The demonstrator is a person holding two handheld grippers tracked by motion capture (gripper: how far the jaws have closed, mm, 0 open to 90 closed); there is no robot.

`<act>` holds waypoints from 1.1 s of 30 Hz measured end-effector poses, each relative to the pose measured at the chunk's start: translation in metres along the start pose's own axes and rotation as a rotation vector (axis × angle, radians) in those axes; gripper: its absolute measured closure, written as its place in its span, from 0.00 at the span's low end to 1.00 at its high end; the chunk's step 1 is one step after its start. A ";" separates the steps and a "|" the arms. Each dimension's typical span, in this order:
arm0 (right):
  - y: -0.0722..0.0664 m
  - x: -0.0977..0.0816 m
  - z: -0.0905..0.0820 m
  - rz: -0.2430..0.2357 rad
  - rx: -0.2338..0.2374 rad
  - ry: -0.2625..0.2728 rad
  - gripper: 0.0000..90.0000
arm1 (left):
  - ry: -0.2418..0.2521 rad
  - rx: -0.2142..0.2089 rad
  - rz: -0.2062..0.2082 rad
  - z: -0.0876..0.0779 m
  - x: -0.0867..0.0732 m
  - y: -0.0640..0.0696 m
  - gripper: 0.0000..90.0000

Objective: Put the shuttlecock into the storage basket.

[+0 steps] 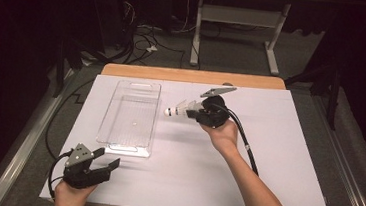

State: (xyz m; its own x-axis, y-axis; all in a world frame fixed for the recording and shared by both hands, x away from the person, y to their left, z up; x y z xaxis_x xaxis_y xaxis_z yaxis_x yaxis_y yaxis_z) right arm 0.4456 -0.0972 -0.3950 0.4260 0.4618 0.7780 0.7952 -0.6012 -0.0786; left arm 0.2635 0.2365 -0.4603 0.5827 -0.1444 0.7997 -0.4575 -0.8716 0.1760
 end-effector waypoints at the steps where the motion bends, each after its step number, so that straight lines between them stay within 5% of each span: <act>1: -0.001 0.002 0.001 -0.005 0.000 0.004 0.99 | -0.001 0.000 0.001 0.000 0.000 0.000 0.37; 33: -0.026 0.045 0.043 -0.050 0.027 -0.009 0.99 | -0.004 -0.002 0.000 -0.002 -0.001 -0.001 0.37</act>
State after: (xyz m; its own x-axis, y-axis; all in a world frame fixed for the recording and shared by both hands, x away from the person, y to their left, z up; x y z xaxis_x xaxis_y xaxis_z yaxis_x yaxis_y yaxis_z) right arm 0.4631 -0.0328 -0.3848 0.3896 0.4967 0.7756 0.8269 -0.5594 -0.0571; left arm 0.2624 0.2383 -0.4603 0.5852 -0.1465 0.7975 -0.4593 -0.8704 0.1771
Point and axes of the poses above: each handheld gripper's, and its own axes: z roughly forward along the jaws, x roughly out of its top, y roughly to its right, the point moved 2 cm from there along z, roughly forward along the jaws, and after that the axes turned 5 degrees about -z, right-handed, at the moved point
